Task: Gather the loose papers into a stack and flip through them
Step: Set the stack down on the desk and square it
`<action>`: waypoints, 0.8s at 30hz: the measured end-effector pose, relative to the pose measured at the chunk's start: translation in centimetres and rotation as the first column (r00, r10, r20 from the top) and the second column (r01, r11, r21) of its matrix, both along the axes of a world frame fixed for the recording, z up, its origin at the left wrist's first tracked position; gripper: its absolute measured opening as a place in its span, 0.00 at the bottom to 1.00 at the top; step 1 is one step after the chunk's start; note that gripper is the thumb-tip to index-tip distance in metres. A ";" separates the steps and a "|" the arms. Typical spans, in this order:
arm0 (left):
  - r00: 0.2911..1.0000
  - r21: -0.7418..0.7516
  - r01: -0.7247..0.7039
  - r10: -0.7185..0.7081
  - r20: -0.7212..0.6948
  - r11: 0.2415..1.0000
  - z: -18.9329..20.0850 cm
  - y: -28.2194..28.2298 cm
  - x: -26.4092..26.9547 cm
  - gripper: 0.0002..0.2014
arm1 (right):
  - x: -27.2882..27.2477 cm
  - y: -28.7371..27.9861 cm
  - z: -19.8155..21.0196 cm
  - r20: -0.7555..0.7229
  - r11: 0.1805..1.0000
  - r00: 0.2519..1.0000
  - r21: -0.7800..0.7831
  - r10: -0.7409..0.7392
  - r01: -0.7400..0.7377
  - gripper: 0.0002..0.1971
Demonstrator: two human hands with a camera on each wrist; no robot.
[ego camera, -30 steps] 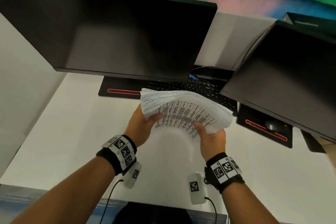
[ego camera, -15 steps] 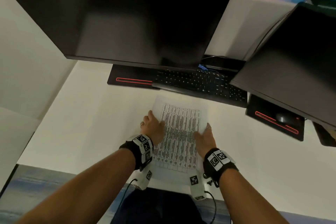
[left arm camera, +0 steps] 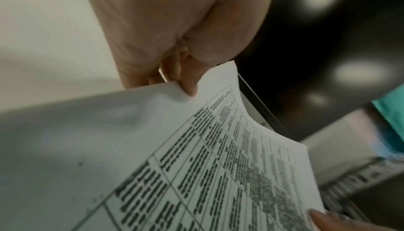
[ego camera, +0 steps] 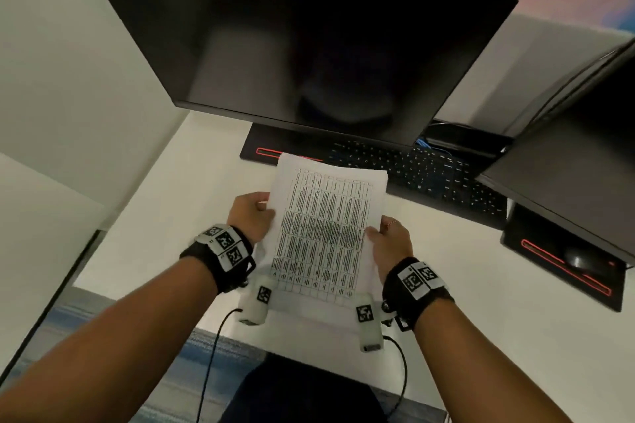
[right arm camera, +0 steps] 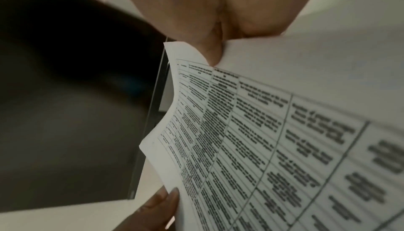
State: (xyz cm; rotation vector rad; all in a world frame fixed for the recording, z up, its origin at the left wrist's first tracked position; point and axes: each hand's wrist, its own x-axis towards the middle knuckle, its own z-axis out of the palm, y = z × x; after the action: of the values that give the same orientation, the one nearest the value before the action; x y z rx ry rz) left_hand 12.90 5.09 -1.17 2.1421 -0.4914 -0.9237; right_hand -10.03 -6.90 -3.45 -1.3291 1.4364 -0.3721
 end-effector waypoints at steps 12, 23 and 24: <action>0.988 0.267 -0.008 -0.034 0.150 0.964 -0.7 0.5 8.6 0.16 | 8.6 -0.5 -1.4 -0.210 0.961 0.939 0.107 0.272 -0.254 0.08; 0.988 0.379 -0.073 0.014 0.156 0.922 -0.6 1.4 9.3 0.19 | 9.2 0.7 -1.2 -0.232 0.944 0.920 0.177 0.315 -0.279 0.13; 0.986 0.362 -0.085 0.026 0.163 0.928 -0.5 1.2 9.2 0.18 | 9.4 0.7 -0.9 -0.228 0.956 0.932 0.149 0.283 -0.254 0.14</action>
State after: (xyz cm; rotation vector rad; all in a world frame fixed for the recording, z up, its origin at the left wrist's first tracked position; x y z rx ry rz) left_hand 22.14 6.25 -1.64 2.5699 -0.3494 -0.8742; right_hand -0.64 -6.19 -4.36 -1.4915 1.4280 0.0617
